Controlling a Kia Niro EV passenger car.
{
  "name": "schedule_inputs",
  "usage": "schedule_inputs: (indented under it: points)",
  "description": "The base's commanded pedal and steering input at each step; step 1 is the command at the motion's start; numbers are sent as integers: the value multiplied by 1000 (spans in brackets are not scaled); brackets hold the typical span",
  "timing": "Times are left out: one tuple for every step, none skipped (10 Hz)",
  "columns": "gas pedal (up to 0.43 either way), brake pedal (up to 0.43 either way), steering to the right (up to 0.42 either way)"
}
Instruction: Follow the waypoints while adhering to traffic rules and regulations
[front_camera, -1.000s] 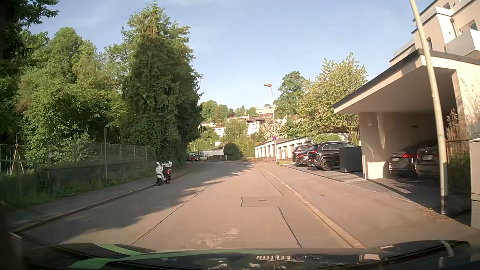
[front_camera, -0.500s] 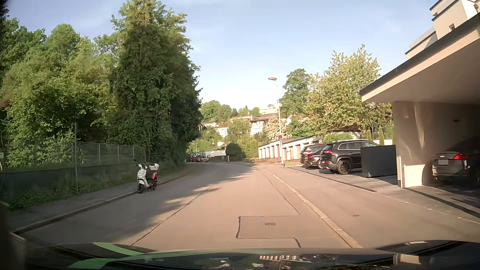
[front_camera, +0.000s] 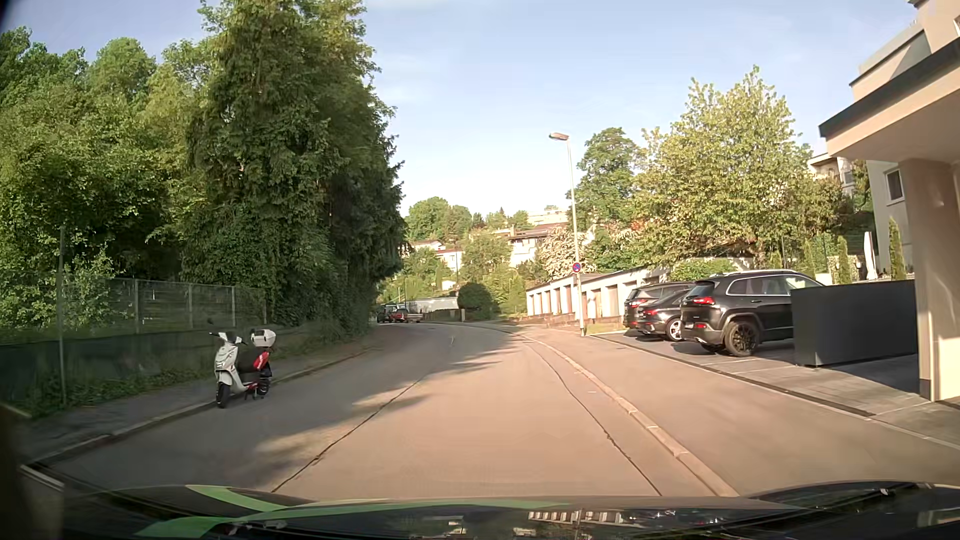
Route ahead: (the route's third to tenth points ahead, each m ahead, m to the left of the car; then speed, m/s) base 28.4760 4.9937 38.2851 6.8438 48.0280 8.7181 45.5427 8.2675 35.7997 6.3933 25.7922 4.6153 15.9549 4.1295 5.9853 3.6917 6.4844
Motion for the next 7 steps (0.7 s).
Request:
schedule_inputs:
  points:
    - [130, 0, -24]
    - [98, 0, -24]
    - [98, 0, -24]
    - [87, 0, -23]
    - [87, 0, -24]
    - [87, 0, -24]
    - [87, 0, -24]
